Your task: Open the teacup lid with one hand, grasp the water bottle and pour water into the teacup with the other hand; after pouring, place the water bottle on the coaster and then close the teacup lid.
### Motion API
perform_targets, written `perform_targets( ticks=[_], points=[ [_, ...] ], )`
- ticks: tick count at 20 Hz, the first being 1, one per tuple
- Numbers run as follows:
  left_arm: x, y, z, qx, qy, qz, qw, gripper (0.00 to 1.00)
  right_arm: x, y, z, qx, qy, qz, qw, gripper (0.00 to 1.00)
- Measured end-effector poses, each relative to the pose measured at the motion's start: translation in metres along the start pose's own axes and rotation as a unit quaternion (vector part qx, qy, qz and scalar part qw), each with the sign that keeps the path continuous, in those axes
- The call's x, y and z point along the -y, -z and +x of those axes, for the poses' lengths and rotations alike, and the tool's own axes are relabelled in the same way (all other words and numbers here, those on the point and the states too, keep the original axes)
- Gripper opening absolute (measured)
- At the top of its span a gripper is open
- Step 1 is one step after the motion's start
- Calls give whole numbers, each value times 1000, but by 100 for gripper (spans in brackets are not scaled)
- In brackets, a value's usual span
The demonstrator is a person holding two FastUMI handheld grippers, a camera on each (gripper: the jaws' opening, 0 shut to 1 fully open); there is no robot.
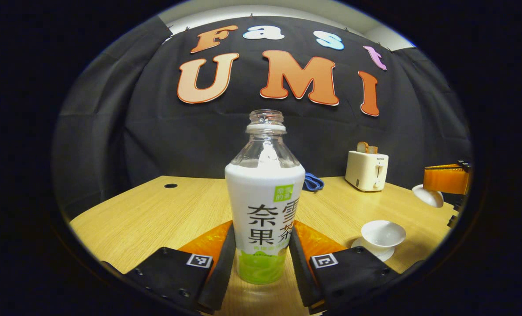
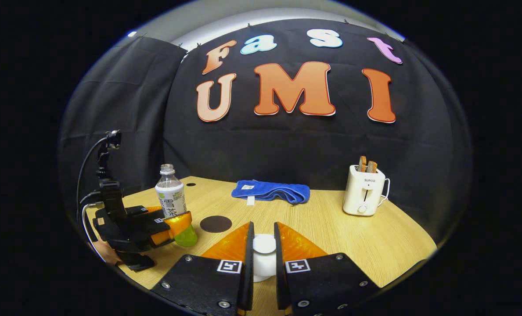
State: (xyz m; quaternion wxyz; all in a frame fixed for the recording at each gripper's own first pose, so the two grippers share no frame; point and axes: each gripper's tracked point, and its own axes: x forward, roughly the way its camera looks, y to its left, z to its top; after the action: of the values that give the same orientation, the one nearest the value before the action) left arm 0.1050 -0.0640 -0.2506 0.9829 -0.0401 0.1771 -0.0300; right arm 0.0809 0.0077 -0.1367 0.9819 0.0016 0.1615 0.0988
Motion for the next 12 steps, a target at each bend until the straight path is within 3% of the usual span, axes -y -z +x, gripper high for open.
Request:
perform_targets(
  ticks=[6, 12],
  points=[
    [-4, -12, 0, -15, -11, 101, 995, 63, 24, -8, -6, 7, 18, 3, 1000, 22],
    [6, -17, 1, -17, -12, 242, 970, 65, 49, -16, -15, 15, 38, 11, 999, 22]
  ],
)
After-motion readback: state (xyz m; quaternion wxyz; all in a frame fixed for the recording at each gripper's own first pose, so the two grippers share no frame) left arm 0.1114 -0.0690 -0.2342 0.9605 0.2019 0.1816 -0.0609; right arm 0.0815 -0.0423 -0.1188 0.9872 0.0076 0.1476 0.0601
